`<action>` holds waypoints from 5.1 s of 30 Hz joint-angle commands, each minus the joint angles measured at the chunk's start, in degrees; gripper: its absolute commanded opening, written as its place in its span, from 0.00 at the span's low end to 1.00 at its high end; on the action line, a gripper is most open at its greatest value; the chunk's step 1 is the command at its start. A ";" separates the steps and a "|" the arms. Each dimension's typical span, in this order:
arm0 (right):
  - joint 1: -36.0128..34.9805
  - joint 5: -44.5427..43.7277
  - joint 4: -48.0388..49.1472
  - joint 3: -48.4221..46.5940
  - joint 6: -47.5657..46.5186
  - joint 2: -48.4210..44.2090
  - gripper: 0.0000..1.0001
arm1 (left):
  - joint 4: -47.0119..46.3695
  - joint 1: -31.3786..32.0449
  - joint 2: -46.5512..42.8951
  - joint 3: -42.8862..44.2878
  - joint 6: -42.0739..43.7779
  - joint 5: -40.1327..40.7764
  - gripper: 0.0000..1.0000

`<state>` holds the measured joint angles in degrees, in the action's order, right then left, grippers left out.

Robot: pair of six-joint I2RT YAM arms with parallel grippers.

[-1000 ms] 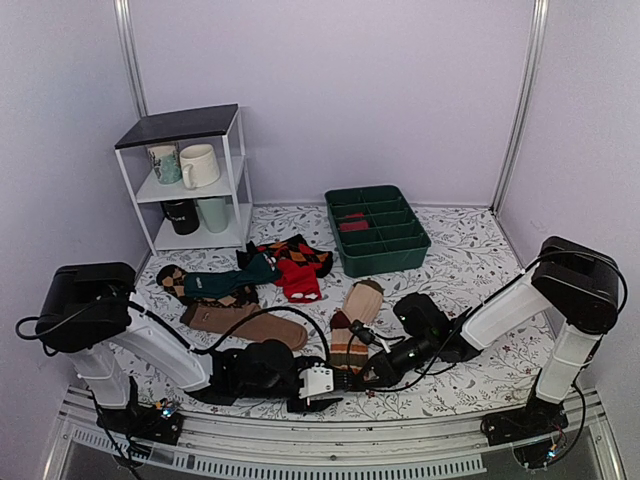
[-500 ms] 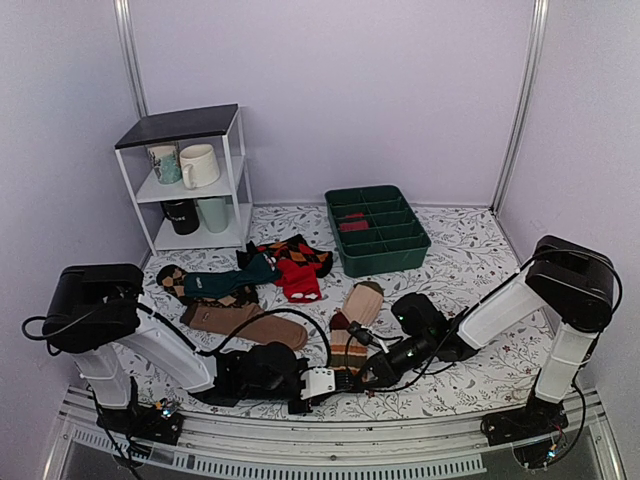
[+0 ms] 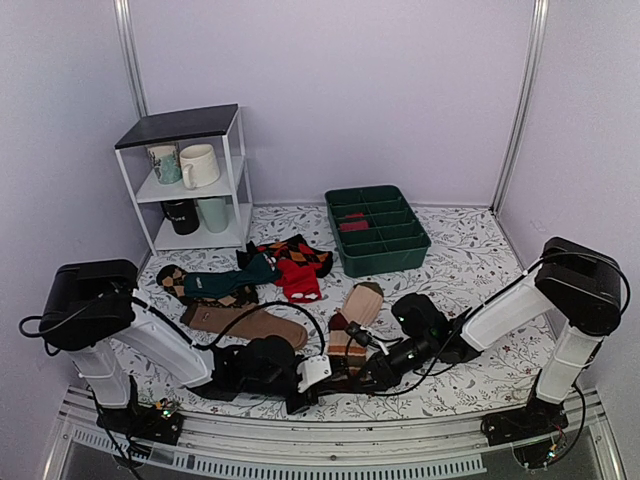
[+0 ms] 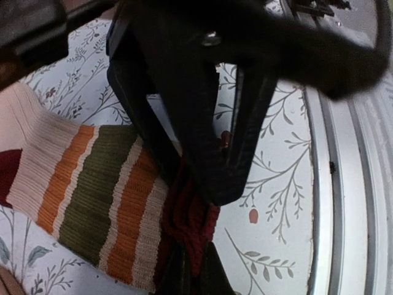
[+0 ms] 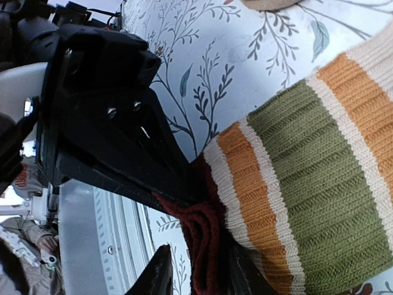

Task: Roll the socks
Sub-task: Roll a pair of socks at the center of the board.

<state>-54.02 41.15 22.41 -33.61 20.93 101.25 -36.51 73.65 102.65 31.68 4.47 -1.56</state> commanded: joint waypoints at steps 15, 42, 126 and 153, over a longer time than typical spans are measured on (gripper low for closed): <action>-9.13 -29.19 24.98 22.09 -20.29 -17.93 0.54 | 8.43 -8.24 8.10 2.26 -16.83 -20.12 0.00; -20.26 -42.63 24.82 14.65 -37.51 -6.65 0.50 | 8.26 -9.22 9.45 2.86 -17.04 -22.70 0.00; -1.30 3.48 -12.57 -0.36 10.18 8.96 0.06 | 6.23 6.79 1.49 1.04 18.69 8.10 0.35; -1.31 3.37 -10.63 0.41 9.96 7.81 0.13 | 14.93 2.04 1.33 3.06 11.32 0.29 0.00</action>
<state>-54.70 49.41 20.16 -36.32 30.98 106.54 -30.30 78.11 103.50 35.64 19.14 4.71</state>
